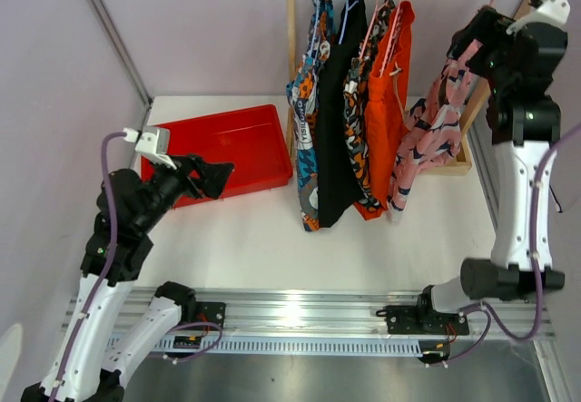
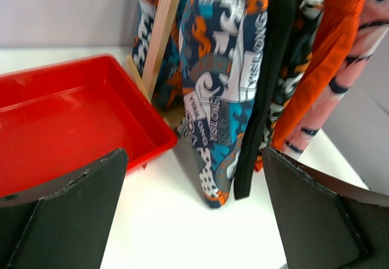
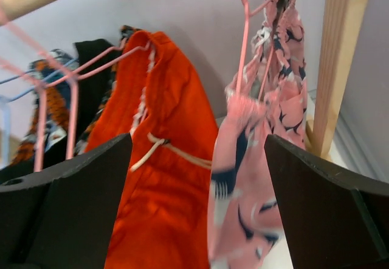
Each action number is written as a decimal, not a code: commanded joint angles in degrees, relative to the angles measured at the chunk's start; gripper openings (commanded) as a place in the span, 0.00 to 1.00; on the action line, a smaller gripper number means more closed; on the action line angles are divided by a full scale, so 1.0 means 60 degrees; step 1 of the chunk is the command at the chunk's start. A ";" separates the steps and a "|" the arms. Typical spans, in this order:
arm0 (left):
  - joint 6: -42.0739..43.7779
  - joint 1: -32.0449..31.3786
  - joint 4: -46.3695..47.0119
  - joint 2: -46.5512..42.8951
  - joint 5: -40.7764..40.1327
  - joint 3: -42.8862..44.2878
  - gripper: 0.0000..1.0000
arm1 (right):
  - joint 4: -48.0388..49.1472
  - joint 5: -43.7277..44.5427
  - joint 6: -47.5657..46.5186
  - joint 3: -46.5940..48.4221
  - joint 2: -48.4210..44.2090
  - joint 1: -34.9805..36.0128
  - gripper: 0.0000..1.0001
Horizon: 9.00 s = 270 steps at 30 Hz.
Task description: Remove the shorts from the hanger
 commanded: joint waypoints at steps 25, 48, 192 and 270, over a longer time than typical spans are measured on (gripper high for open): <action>0.0281 -0.0046 0.1697 0.0054 0.0389 -0.2281 0.99 | 0.1162 0.2348 -0.1386 0.2875 0.3494 0.0366 0.87; 0.0325 -0.0031 0.1624 0.0083 0.0228 -0.2736 0.99 | 0.1499 0.2628 -0.1241 0.3503 0.4578 0.0263 0.37; 0.1951 -0.9134 0.1289 1.2062 -0.5545 0.9101 0.00 | -0.7546 -0.0169 0.3300 0.4231 -0.3261 0.2959 0.00; 0.0018 0.1492 0.0789 0.8024 -0.2540 0.2950 0.99 | -0.0611 -0.1225 0.0883 0.5014 0.4974 -0.1319 0.00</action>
